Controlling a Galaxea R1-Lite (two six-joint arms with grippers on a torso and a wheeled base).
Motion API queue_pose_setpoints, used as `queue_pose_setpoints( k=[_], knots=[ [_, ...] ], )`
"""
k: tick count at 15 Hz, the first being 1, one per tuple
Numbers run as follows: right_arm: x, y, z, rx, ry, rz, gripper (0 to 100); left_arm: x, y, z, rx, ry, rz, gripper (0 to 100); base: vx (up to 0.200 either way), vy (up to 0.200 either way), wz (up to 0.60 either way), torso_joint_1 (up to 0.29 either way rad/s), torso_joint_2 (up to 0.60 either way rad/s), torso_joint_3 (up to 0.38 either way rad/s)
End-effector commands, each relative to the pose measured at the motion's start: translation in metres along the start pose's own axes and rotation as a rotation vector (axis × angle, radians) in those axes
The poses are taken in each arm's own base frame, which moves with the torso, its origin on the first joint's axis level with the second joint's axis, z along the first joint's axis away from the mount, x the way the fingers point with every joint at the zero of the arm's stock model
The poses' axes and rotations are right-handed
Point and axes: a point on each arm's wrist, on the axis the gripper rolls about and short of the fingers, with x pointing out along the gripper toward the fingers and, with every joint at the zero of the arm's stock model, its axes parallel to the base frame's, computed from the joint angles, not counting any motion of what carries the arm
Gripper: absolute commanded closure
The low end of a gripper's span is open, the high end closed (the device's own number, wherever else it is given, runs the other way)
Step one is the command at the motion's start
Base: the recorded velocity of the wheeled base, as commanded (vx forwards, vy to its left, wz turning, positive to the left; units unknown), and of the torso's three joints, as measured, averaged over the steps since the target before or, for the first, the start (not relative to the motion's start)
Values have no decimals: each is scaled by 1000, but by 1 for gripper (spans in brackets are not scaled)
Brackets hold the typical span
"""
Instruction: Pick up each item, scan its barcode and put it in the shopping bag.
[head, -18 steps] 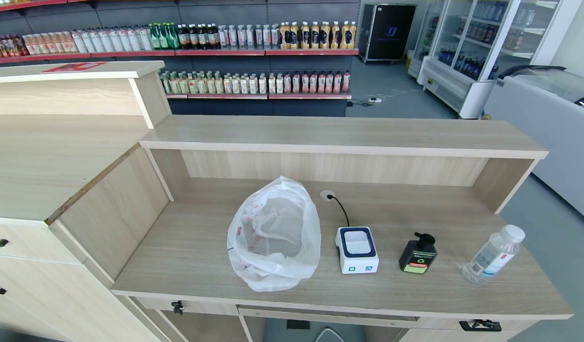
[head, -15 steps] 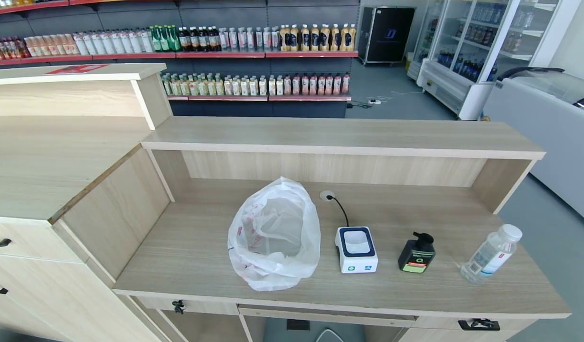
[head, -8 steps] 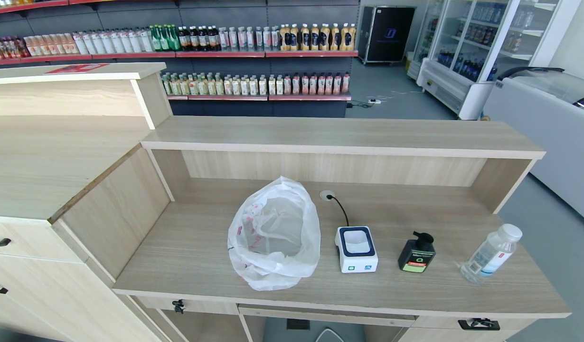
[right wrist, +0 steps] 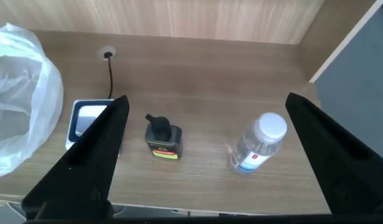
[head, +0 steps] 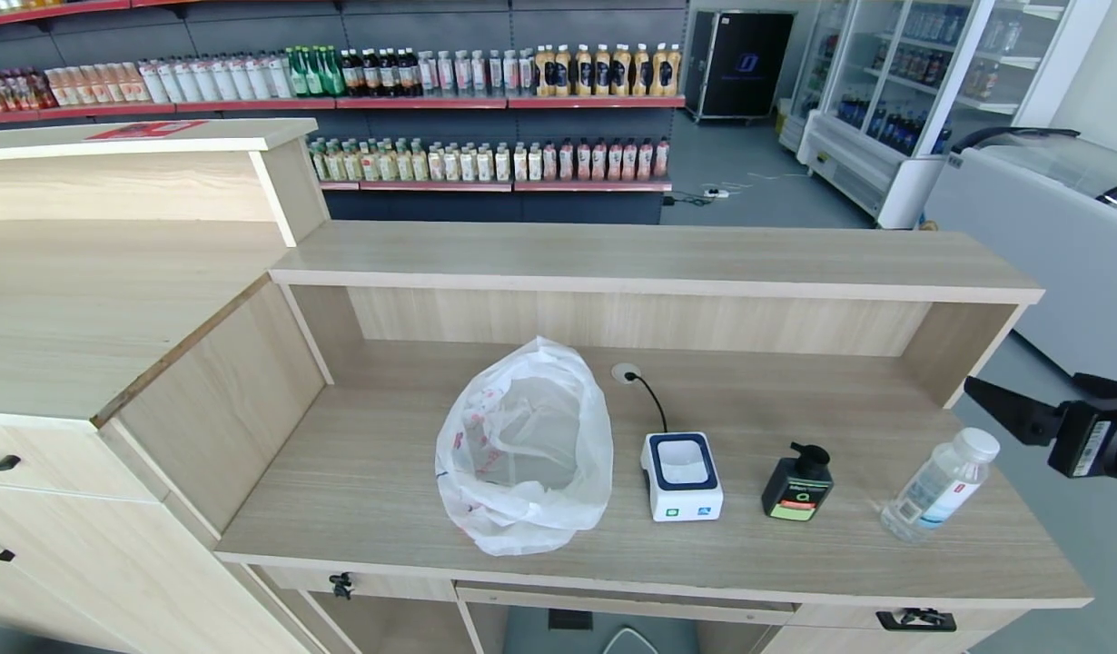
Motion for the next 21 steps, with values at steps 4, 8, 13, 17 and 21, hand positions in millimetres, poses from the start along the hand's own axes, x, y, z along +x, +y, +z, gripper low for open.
queue_pose_setpoints(
  k=[4, 8, 13, 17, 21],
  knots=[
    [42, -32, -76, 3, 266, -25, 0, 0, 0, 0, 0, 0, 0, 0, 0, 0, 0, 0, 0, 0],
    [25, -21, -91, -42, 328, 19, 0, 0, 0, 0, 0, 0, 0, 0, 0, 0, 0, 0, 0, 0],
    [29, -29, -96, -12, 336, 55, 0, 0, 0, 0, 0, 0, 0, 0, 0, 0, 0, 0, 0, 0],
    [55, -57, -118, -58, 346, 94, 0, 0, 0, 0, 0, 0, 0, 0, 0, 0, 0, 0, 0, 0],
    [82, -70, -130, -141, 317, 199, 0, 0, 0, 0, 0, 0, 0, 0, 0, 0, 0, 0, 0, 0]
  ],
)
